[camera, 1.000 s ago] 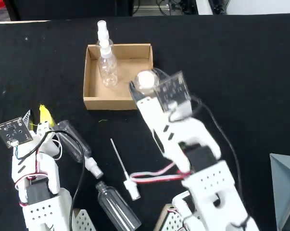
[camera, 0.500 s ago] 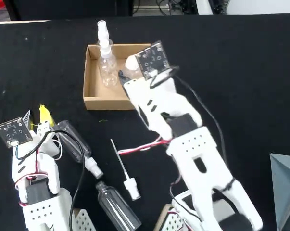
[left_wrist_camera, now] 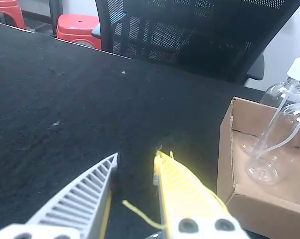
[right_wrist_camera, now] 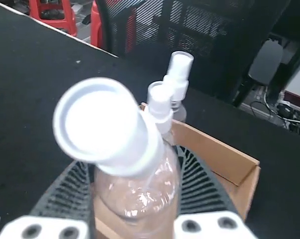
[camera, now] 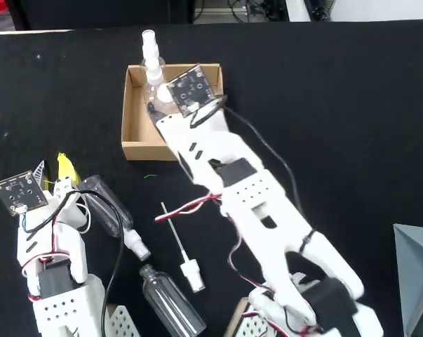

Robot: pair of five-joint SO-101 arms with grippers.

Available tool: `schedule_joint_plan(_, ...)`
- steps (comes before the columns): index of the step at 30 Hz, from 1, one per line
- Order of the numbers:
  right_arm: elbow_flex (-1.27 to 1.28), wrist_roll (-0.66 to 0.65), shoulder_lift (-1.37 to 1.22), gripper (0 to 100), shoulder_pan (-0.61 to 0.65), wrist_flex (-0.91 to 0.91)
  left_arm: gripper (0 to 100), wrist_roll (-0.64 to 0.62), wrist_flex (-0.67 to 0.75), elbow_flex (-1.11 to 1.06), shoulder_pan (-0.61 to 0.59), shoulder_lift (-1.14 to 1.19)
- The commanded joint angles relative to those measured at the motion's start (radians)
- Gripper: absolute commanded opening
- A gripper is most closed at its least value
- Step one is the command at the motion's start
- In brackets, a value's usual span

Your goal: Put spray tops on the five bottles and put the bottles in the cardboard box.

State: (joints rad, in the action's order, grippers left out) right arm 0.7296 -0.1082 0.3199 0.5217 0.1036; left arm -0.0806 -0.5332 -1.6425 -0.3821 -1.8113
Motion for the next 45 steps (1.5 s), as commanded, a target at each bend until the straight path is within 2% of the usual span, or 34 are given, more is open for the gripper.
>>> schedule_joint_plan(1,-0.091,0.008,-0.024,3.5,0.040,-0.075,11,0.003,0.005,0.015,-0.008,-0.005)
schedule_joint_plan(8,-0.136,0.011,-0.120,3.5,0.038,-0.115,11,0.005,0.005,0.015,-0.008,-0.005)
schedule_joint_plan(15,-0.191,0.095,-0.214,3.5,0.038,-0.115,11,0.006,0.005,0.013,-0.008,-0.005)
schedule_joint_plan(45,-0.300,0.098,-0.472,3.5,0.081,-0.115,11,0.009,0.005,0.013,-0.007,-0.005)
